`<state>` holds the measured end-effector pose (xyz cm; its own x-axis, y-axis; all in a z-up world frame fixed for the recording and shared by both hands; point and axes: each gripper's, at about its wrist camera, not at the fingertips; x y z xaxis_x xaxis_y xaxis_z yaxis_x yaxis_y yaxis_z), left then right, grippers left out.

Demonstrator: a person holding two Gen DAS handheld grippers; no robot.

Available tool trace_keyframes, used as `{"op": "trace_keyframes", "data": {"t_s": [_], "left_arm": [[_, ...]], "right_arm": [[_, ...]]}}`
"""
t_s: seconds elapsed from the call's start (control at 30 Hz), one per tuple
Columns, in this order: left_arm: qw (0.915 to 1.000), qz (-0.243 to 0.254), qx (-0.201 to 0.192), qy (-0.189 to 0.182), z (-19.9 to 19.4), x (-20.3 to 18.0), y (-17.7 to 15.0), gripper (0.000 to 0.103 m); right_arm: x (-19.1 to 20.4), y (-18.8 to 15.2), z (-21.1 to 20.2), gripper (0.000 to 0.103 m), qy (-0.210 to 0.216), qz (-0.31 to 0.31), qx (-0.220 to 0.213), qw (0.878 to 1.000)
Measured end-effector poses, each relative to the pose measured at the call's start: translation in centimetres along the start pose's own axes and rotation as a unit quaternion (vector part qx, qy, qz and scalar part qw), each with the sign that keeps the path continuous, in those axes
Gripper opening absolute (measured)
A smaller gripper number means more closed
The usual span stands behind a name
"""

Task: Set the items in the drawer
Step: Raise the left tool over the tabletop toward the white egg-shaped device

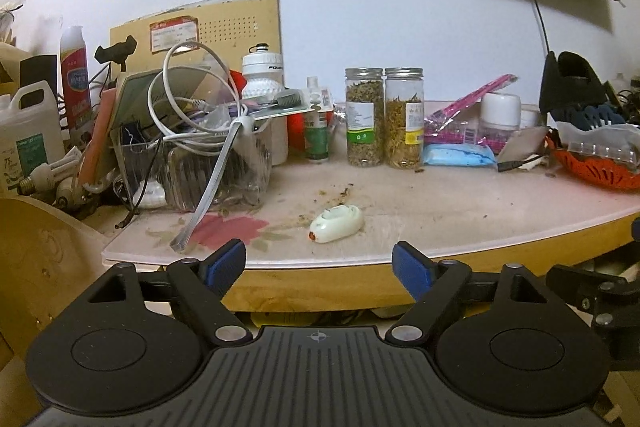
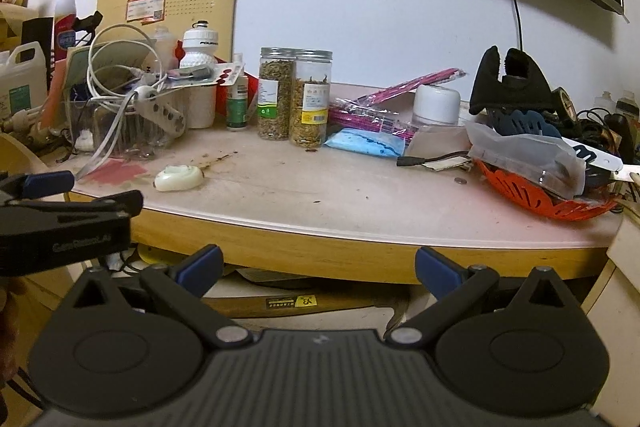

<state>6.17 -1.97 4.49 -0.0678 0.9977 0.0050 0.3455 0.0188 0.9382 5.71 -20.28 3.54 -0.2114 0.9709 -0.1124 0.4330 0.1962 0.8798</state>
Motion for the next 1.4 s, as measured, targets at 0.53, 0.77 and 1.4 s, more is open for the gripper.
{"op": "trace_keyframes", "data": {"t_s": [0.53, 0.77, 1.4], "left_arm": [[0.9997, -0.015, -0.017, 0.004, 1.8, 0.0, 0.0, 0.089], [0.9997, -0.001, -0.019, 0.015, 3.2, -0.3, -0.3, 0.089], [0.9998, -0.003, -0.020, 0.007, 7.6, -0.5, -0.8, 0.089]], "right_arm": [[0.1, -0.1, 0.2, 0.102, 0.008, 0.005, 0.008, 1.000], [0.0, -0.1, 0.3, 0.102, 0.011, 0.009, 0.012, 1.000], [0.2, -0.3, 1.1, 0.102, 0.027, 0.013, 0.027, 0.999]]}}
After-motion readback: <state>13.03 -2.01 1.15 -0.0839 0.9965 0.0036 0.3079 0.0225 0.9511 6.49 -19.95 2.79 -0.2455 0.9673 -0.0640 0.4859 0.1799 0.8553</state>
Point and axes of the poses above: each gripper's, at about its wrist camera, not at the fingertips, and z roughly the way its jaws point, x to its left, y to its top, and after that the axes turned 5 degrees about -z, right-handed
